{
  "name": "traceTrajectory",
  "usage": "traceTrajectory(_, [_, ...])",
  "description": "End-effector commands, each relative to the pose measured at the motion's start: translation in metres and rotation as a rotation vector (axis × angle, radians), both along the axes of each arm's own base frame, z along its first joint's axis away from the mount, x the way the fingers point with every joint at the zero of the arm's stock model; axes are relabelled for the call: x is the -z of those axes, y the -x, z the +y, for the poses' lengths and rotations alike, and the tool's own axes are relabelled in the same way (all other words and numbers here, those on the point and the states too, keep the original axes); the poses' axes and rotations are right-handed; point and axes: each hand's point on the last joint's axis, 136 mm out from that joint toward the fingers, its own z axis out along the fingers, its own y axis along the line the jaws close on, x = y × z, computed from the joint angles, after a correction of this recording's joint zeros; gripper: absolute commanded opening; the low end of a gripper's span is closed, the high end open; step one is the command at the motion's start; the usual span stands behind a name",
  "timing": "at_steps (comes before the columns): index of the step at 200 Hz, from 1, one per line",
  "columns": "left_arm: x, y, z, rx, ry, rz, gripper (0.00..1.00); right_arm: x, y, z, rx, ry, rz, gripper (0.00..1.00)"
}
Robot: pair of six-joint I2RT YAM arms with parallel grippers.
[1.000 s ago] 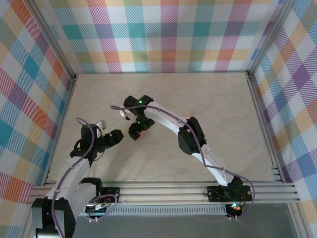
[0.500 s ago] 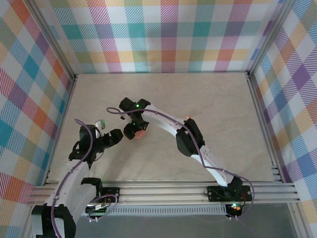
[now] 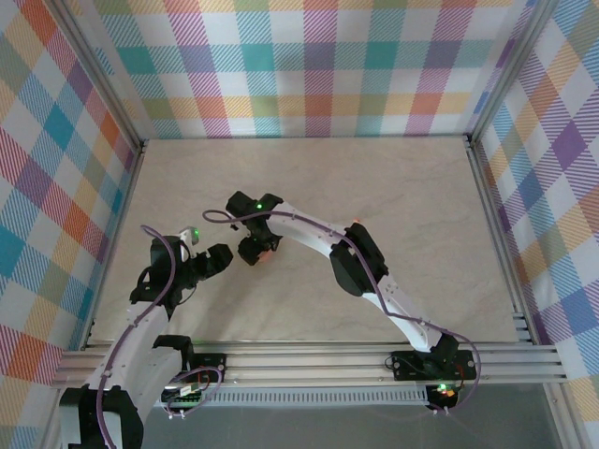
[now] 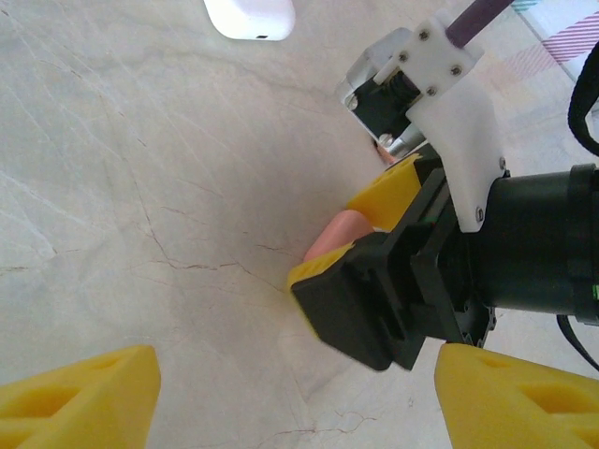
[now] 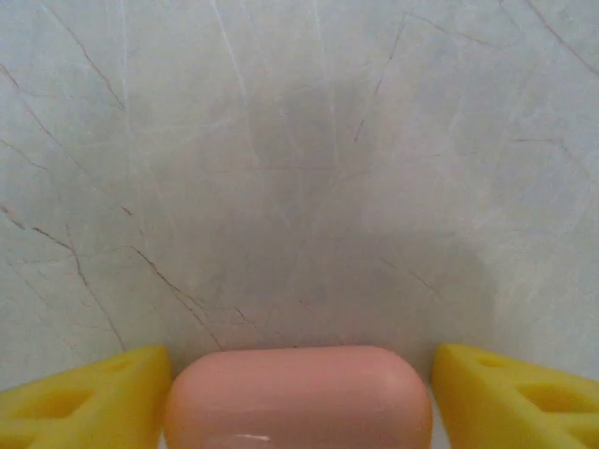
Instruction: Insert the wireless bluetooth earbuds into the charging case
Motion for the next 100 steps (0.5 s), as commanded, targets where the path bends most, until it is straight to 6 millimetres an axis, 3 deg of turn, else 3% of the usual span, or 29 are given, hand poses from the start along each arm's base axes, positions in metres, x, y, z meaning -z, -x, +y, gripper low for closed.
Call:
traceTrajectory(1, [0.001, 0.0, -0.001, 0.016, -0.013, -0.009, 0.77, 0.025, 0.019, -0.008, 0.012, 0.036, 0.091, 0.65])
traceTrajectory(49, [-0.013, -0.004, -0.013, 0.086, 0.022, -0.054, 0.76, 0.01, 0.018, -0.006, 0.086, -0.053, 0.13, 0.52])
traceTrajectory(71, [-0.022, -0.004, -0.021, 0.141, 0.031, -0.082, 0.76, -0.012, 0.013, -0.007, 0.152, -0.132, 0.149, 0.52])
traceTrajectory(100, [-0.035, -0.003, -0.034, 0.212, 0.063, -0.134, 0.74, -0.057, 0.01, -0.008, 0.213, -0.288, 0.171, 0.54])
